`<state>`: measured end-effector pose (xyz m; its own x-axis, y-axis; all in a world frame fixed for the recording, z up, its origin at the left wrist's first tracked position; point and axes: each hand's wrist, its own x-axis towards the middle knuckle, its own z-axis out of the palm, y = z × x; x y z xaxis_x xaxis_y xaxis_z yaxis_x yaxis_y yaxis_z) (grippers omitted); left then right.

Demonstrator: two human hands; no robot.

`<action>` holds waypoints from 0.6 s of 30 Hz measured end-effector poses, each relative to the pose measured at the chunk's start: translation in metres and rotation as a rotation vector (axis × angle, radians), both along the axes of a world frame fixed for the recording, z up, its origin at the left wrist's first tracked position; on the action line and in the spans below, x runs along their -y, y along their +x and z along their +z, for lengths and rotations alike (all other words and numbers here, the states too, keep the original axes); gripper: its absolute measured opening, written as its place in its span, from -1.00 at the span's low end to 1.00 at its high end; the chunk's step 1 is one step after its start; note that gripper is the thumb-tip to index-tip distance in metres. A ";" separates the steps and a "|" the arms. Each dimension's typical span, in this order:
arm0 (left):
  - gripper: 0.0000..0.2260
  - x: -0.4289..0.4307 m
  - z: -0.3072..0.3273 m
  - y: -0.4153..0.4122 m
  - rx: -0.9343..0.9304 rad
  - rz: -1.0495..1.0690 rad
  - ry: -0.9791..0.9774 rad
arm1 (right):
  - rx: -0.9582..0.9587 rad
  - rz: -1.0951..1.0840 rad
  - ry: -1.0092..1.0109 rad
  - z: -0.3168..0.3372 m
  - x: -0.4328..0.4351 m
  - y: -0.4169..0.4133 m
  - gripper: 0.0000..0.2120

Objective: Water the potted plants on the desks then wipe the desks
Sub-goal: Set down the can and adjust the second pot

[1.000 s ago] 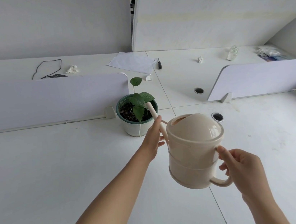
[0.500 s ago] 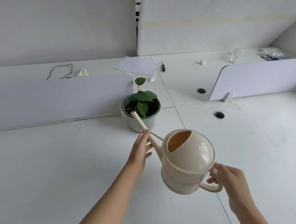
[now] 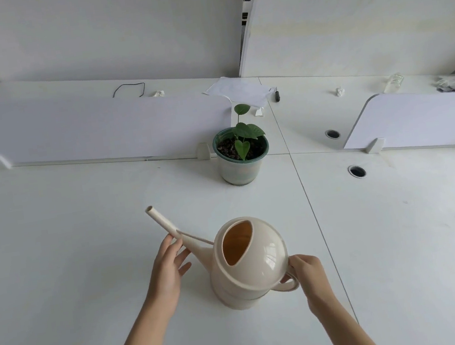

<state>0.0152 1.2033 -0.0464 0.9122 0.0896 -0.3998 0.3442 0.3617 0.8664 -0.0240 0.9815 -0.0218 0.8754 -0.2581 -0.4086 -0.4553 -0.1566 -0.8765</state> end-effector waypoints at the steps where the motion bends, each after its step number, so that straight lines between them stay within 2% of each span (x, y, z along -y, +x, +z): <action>1: -0.78 -0.003 -0.001 -0.004 -0.003 0.022 -0.006 | -0.002 0.017 -0.002 -0.002 -0.002 0.000 -0.85; 6: -0.78 -0.014 -0.006 -0.019 -0.023 0.118 -0.032 | 0.001 0.077 -0.013 -0.012 -0.011 0.000 -0.89; 13: -0.73 -0.019 -0.015 -0.027 -0.050 0.182 -0.052 | 0.020 0.141 -0.013 -0.025 -0.012 0.002 -0.79; 18: -0.73 -0.019 -0.018 -0.025 -0.079 0.182 -0.054 | 0.031 0.218 -0.023 -0.030 -0.011 0.006 -0.84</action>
<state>-0.0103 1.2224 -0.0645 0.8483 0.2263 -0.4787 0.3354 0.4697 0.8166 -0.0181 0.9927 -0.0516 0.9236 -0.0702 -0.3768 -0.3813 -0.2688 -0.8845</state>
